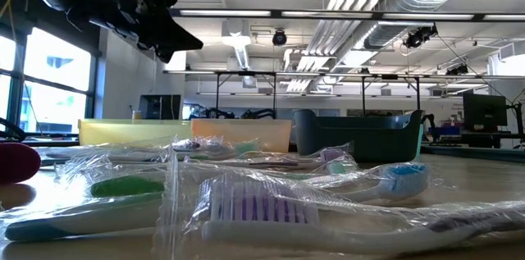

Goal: Pick & Place Toothbrushes
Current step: Put the green toothbrush into the orange bin

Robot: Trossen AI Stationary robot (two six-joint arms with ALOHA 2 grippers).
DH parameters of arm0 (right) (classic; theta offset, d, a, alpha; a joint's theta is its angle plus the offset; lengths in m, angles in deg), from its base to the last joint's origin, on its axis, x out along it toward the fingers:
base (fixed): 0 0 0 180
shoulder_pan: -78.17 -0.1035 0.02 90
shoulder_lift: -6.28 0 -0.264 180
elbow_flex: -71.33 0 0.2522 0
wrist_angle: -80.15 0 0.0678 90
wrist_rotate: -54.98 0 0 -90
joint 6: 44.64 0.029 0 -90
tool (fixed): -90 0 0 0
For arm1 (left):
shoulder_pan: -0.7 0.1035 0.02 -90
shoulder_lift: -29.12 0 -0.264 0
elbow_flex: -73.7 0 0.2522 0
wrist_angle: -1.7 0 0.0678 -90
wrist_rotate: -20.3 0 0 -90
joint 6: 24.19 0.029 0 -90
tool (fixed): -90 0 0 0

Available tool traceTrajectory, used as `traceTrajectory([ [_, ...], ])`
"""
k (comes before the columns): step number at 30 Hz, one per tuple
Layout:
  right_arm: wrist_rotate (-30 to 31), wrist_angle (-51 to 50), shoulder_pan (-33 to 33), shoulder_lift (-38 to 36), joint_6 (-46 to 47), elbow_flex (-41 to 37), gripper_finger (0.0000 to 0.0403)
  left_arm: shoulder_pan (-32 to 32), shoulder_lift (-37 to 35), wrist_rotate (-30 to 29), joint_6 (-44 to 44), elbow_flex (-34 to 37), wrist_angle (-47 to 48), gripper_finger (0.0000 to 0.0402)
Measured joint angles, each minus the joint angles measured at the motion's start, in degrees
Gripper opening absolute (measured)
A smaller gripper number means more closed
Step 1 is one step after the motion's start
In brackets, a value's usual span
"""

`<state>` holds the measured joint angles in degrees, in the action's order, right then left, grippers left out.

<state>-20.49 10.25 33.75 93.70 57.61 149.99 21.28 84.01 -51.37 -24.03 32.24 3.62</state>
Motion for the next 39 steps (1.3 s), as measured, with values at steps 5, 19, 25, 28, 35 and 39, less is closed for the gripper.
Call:
traceTrajectory([
  [5,-1.81,0.9,-1.3,2.04,1.67,0.77,0.0002,0.0,0.0,0.0,0.0,0.0,0.0,0.0003],
  [19,-6.82,-2.14,-4.79,9.34,7.53,9.59,0.0002,0.0,0.0,0.02,0.0,0.0,-0.02,0.0003],
  [25,-14.95,-1.43,-7.6,11.67,11.7,9.73,0.0002,0.01,0.0,0.02,0.0,0.0,-0.02,0.0003],
  [28,-15.68,-1.43,-9.08,12.0,13.45,9.73,0.0002,0.02,0.0,0.02,0.0,0.0,-0.02,0.0003],
  [35,-14.6,-1.26,-11.79,12.06,13.65,9.73,0.0002,0.02,0.0,-0.92,0.0,0.0,-0.02,0.0003],
  [39,-14.49,-1.3,-12.6,12.06,13.59,9.73,0.0002,0.0,0.0,-0.94,0.0,0.0,-0.02,0.0003],
])
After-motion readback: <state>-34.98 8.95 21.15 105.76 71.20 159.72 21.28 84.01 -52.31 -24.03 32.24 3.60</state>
